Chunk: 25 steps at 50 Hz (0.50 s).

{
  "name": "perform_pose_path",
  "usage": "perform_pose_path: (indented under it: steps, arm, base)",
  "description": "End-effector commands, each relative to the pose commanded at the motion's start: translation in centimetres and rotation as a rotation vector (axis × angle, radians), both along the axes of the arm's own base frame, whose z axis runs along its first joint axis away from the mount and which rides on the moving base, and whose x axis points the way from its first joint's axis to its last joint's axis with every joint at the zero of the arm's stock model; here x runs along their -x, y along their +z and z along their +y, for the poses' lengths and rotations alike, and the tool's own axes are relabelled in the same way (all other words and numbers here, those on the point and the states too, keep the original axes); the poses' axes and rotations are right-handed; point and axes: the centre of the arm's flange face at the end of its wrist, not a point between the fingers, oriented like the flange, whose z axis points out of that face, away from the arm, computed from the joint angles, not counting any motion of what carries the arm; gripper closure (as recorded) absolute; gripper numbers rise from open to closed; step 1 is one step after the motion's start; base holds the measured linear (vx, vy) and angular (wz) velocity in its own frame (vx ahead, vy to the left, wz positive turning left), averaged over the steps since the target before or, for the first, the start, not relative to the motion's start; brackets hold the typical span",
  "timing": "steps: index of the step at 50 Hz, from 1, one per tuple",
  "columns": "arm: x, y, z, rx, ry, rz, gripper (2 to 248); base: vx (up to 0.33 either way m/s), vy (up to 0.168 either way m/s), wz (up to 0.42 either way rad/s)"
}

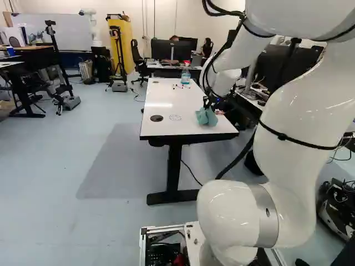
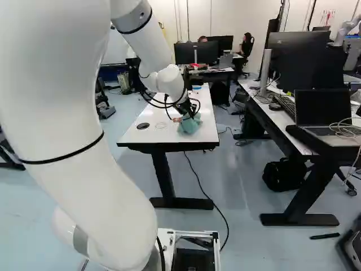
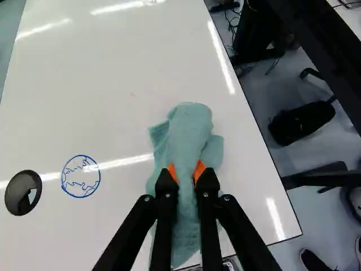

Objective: Clean the table with the green towel

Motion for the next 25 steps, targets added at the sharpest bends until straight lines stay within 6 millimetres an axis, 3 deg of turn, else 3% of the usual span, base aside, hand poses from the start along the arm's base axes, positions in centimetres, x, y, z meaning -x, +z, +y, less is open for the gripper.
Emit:
perform_pose_path:
  steps: [25]
  arm:
    - [-3.1, 0.2, 0.0, 0.013, 0.012, -0.056, 203]
  base:
    - [0.0, 0.0, 0.0]
